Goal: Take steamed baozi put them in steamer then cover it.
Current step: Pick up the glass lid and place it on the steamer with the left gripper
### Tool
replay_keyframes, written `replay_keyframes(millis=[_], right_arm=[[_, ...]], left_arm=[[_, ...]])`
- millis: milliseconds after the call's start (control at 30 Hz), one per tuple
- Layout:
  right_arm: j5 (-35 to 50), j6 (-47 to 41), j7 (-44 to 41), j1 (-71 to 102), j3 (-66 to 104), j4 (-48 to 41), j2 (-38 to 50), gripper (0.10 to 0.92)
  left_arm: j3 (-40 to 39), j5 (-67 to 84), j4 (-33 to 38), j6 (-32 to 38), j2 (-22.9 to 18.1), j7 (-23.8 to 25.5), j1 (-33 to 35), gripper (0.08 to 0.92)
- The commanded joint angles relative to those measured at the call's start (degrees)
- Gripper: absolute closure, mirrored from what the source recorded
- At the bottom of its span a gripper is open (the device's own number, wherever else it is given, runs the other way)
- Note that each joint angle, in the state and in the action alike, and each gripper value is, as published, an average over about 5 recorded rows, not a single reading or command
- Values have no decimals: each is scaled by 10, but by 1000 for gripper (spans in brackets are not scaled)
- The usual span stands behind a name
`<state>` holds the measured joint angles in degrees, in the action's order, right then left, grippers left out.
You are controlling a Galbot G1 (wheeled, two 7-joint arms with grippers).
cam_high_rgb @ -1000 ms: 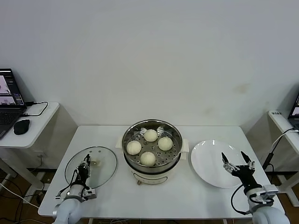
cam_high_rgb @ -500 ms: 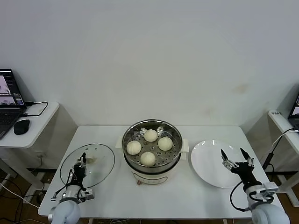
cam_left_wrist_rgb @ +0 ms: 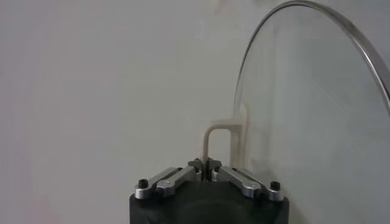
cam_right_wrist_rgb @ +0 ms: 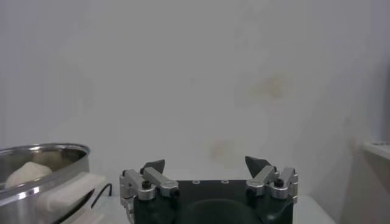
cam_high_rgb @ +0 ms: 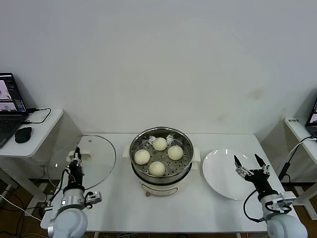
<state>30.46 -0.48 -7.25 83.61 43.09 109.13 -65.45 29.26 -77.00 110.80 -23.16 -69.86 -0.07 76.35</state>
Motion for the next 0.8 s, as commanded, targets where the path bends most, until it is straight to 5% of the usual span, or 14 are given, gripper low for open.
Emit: replay_keyframes(millis=[33,367,800], right_arm=[[-2,-7,0,-1,5,11,-3,203],[-38,-15,8,14,3,27,-26,203],[-61,-15,8,17,8,31,-58,203]], left_arm=[[-14,-111,165,-97,-44,125,5,879],[-117,-123,171,-103,-83,141,-23,879],[-205,-166,46,-109,-137,172,-125,879]])
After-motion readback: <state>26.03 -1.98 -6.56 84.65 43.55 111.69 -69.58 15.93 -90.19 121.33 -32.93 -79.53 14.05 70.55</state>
